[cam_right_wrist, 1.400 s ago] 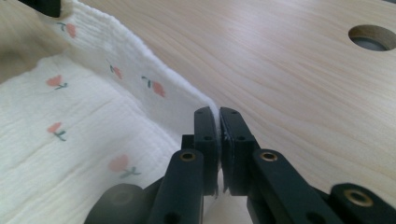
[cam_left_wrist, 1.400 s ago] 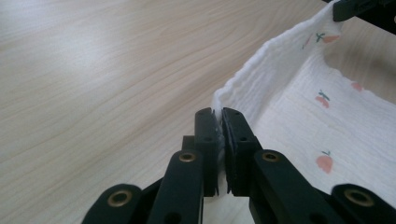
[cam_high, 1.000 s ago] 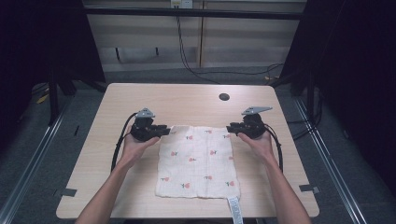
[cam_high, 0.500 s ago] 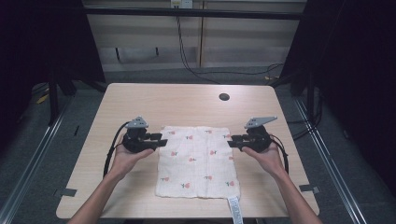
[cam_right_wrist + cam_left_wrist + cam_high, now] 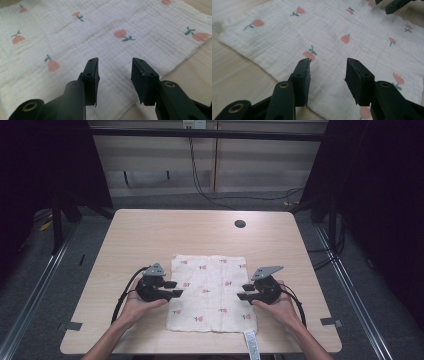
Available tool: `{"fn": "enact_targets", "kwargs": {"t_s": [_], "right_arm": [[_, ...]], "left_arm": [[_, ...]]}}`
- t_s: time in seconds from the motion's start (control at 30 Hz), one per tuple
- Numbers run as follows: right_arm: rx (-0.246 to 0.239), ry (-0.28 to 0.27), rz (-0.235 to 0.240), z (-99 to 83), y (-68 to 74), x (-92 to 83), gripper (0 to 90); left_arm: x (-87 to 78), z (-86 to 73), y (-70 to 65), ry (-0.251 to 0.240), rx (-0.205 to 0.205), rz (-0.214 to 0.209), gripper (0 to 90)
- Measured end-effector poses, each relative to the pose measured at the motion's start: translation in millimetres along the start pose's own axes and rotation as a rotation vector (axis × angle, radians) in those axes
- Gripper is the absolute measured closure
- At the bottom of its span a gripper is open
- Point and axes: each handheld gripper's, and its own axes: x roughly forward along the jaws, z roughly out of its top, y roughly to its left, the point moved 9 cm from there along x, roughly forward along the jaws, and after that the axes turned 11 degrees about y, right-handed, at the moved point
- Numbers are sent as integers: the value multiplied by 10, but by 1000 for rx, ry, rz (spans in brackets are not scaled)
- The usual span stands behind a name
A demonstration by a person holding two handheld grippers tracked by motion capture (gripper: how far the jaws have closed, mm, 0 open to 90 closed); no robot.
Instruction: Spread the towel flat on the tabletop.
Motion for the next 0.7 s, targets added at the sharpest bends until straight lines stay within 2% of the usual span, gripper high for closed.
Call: {"fn": "enact_targets", "kwargs": {"t_s": [0.1,0.13,0.17,0.27,0.3,0.33,0.4,0.47,0.5,0.53,0.6,0.63,0.7], "right_arm": [[7,12,-2,-9,-49,68,578],[11,25,-2,-26,-44,95,577],[-17,37,-29,-40,-49,134,575],[-30,54,-60,-47,-26,135,595],[-30,51,-71,-50,-21,134,611],[-21,44,-71,-55,-13,133,631],[11,43,-91,-80,-8,113,686],[12,44,-92,-102,5,99,718],[11,44,-93,-108,4,93,736],[11,46,-84,-119,15,86,760],[8,48,-77,-139,21,71,795],[13,51,-77,-152,19,62,808],[21,52,-55,-183,27,41,832]], "left_arm": [[72,-21,-66,23,25,-16,548],[102,-32,-80,34,42,-5,547],[122,-45,-101,45,48,-8,547],[159,-68,-136,68,81,22,537],[161,-67,-137,71,89,47,538],[154,-61,-137,77,96,52,538],[161,-54,-163,81,86,26,541],[191,-88,-190,106,98,36,540],[196,-105,-208,105,115,35,533],[198,-106,-213,94,113,40,528],[190,-116,-207,95,100,43,546],[185,-128,-207,96,119,63,557],[175,-140,-223,109,156,57,678]]}}
